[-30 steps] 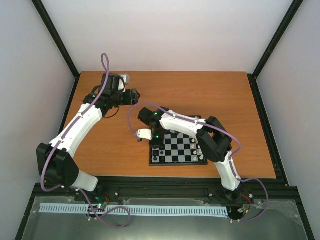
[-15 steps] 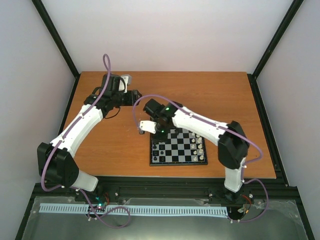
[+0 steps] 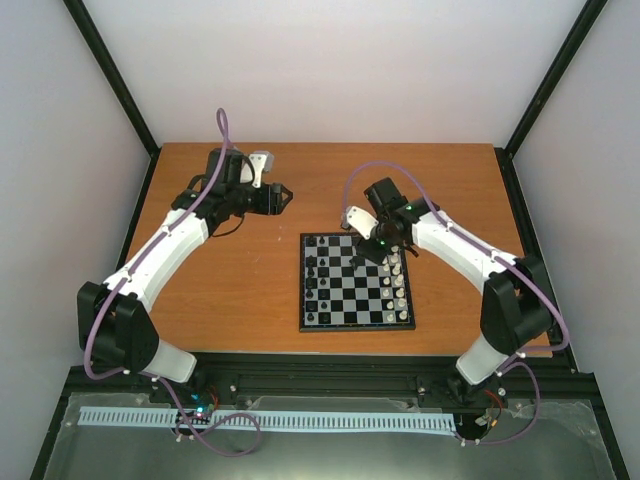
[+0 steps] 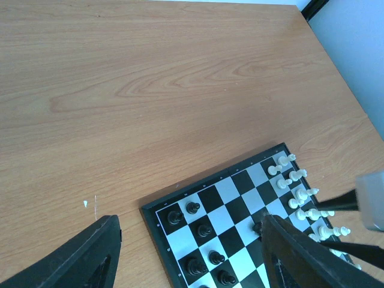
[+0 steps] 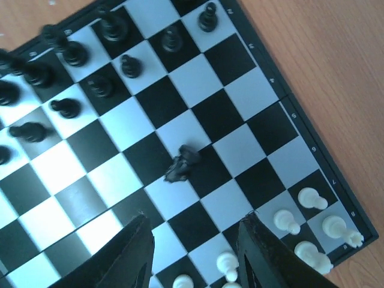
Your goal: Set up the chess pieces on the board
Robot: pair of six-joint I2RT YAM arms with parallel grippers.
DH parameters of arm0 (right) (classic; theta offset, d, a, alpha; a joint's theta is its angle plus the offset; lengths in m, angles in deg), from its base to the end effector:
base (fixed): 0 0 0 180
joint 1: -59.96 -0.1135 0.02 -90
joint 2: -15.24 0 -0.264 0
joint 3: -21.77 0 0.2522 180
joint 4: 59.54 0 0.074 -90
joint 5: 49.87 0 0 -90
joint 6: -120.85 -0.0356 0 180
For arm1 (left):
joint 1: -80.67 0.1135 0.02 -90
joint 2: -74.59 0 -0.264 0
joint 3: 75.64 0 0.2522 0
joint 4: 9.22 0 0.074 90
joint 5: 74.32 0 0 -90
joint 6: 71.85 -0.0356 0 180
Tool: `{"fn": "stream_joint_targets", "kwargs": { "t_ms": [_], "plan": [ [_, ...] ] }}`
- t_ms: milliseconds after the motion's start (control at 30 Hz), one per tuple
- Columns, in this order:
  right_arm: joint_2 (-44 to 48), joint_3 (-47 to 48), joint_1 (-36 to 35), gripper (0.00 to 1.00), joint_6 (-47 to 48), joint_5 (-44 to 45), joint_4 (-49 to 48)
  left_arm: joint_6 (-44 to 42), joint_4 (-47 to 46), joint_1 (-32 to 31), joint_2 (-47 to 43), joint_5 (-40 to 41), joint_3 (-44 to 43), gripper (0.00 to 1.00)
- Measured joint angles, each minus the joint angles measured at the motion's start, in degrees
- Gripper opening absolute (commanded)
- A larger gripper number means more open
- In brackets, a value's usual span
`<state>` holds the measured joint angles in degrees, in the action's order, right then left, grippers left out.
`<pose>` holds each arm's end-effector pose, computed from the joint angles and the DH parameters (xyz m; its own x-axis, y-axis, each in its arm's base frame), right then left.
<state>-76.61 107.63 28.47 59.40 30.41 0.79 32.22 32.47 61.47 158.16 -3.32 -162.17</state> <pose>0.2724 0.1739 0.2511 -0.4123 -0.8050 -0.4267 -0.8763 0.4785 -0.0561 0.3043 -0.1182 0.3215 -0.7070 0.0028 -0.7072 0.3906 0.8351 -0.3872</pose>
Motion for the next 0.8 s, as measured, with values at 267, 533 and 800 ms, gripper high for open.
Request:
{"fn": "stream_joint_targets", "kwargs": {
  "t_ms": [267, 533, 800],
  "plan": [
    [-10.49, 0.35, 1.25, 0.38, -3.58, -0.44, -6.75, -1.79, -0.09, -3.19, 0.0, 2.73, 0.0, 0.67],
    [-15.72, 1.79, 1.25, 0.33, -4.52, -1.68, -7.48, -2.4, -0.09, -3.78, 0.0, 3.58, 0.02, 0.67],
    [-17.66, 2.12, 1.27, 0.19, -3.39, -5.01, -7.15, -2.62, -0.07, -4.13, 0.0, 3.54, 0.0, 0.67]
  ]
}}
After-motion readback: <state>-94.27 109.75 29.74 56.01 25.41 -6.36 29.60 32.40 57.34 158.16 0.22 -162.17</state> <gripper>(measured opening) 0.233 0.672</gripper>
